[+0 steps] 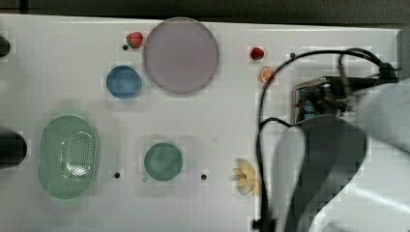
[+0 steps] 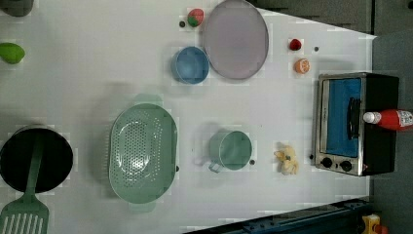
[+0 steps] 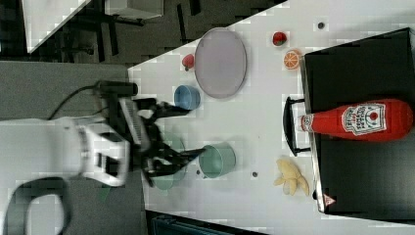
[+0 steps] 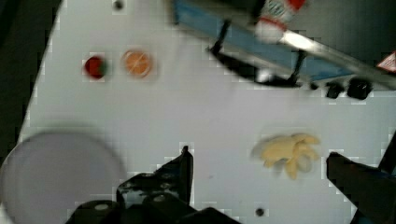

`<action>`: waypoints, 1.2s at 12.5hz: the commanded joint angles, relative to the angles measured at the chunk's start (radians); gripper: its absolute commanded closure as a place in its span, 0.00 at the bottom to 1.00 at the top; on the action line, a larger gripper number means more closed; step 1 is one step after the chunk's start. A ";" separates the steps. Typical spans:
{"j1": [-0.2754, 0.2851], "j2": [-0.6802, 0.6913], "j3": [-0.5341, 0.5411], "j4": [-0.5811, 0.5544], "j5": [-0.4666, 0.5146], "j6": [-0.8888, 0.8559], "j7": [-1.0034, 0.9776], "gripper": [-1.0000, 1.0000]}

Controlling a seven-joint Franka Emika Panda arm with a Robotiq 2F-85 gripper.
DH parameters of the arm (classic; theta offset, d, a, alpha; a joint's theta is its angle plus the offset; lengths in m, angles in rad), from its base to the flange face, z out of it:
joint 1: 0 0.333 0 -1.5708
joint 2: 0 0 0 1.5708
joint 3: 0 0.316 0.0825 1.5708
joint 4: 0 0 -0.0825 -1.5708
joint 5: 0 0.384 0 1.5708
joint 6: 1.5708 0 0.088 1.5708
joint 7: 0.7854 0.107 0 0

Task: Pick Ketchup from oven and place it on table.

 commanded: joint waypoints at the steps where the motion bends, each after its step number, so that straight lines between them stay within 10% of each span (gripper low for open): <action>1: 0.006 0.046 -0.068 -0.015 -0.012 0.070 -0.038 0.00; 15: -0.042 0.320 -0.335 -0.014 0.121 0.409 -0.038 0.00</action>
